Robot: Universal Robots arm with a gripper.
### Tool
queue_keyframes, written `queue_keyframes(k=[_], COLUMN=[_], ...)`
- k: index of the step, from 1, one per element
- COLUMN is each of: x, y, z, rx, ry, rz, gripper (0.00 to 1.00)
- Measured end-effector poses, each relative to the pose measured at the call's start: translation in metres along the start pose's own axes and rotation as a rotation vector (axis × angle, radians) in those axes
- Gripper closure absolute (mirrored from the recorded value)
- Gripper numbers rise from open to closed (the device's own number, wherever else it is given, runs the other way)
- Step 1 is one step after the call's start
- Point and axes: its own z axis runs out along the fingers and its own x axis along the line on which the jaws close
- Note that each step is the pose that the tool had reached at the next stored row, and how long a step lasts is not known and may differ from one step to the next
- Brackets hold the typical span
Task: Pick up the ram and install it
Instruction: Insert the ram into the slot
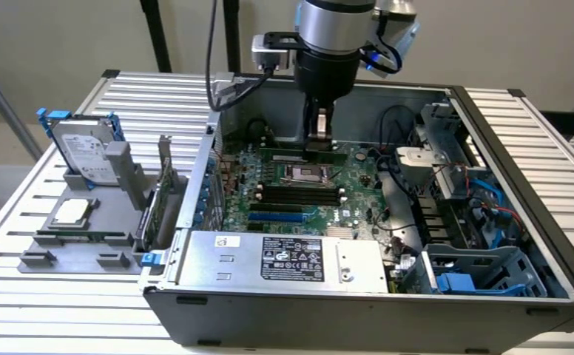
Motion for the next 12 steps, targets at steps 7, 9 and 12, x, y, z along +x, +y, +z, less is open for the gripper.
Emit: queue_keyframes(k=[7, 9, 12], x=[0.0, 0.0, 0.0], y=[-0.0004, -0.0005, -0.0007], z=[0.0127, 0.0163, 0.0219], rx=[0.0, 0.0, 0.0003], ry=[-0.0002, -0.0003, -0.0006], rz=[0.013, 0.017, 0.019], gripper=[0.87, 0.87, 0.87])
